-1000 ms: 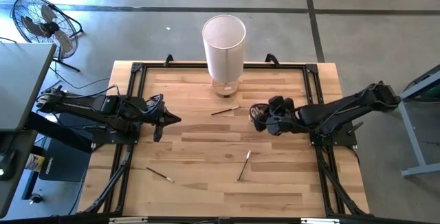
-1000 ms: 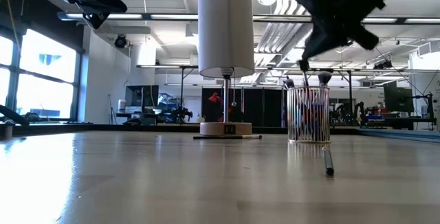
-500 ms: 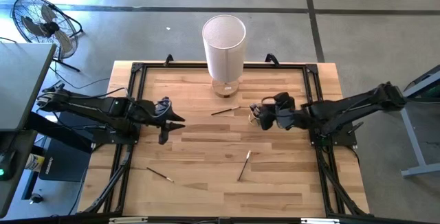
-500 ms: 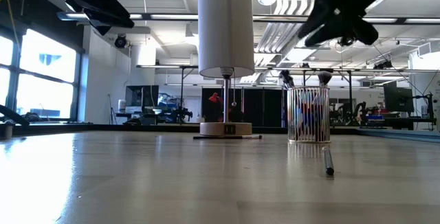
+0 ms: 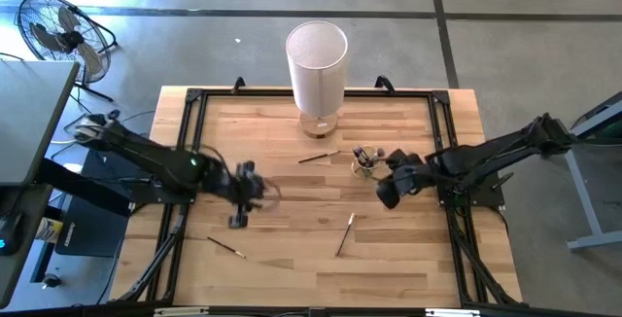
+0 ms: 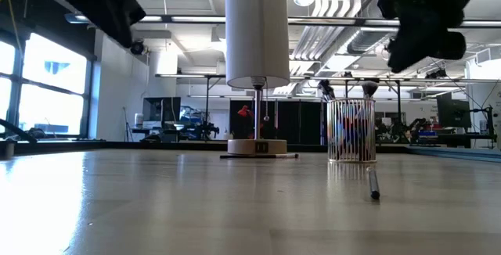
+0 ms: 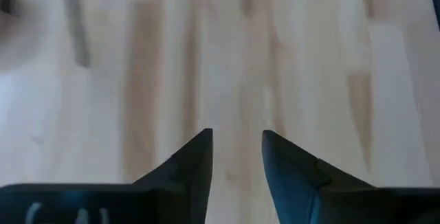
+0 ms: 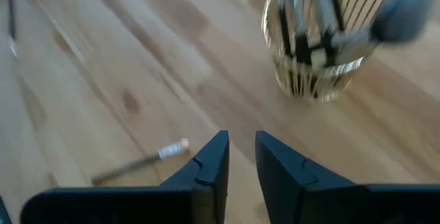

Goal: Pick & Place Makeup Brushes
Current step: Put the black eyeshadow brush into the makeup brush holder

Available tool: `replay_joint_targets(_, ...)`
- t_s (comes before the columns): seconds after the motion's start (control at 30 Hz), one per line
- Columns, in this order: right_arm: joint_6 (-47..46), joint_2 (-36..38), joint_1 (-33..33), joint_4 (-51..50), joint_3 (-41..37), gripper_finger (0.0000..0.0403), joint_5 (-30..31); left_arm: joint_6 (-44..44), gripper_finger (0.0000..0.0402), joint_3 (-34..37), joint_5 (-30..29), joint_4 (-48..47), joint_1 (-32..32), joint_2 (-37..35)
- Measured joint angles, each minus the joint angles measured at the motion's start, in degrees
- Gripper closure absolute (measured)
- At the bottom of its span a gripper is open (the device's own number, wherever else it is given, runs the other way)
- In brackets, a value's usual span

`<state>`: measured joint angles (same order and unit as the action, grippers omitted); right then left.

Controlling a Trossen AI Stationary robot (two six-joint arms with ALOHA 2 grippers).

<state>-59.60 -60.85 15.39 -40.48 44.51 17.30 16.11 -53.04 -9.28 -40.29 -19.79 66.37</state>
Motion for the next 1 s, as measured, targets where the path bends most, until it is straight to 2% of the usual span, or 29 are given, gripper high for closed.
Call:
replay_joint_targets(0.23, 1.1, -1.5, 6.3, -2.2, 0.0, 0.0365, -1.0, 4.4, 0.0297, -6.1, 0.2, -3.2, -11.5, 14.2)
replay_joint_targets(0.5, 1.1, -1.5, 12.9, -4.0, 0.0, 0.038, 3.8, 15.6, 0.0299, -11.2, 2.2, -7.2, -20.3, 27.7)
replay_joint_targets(0.7, 1.1, -1.5, 14.8, -4.1, 0.0, 0.0378, 5.1, 15.9, 0.0299, -12.8, 4.1, -7.3, -23.2, 33.6)
replay_joint_targets(1.0, 0.5, -1.5, 15.0, -4.2, 0.0, 0.0384, 6.5, 13.9, 0.0299, -12.8, 6.4, -6.5, -23.7, 37.0)
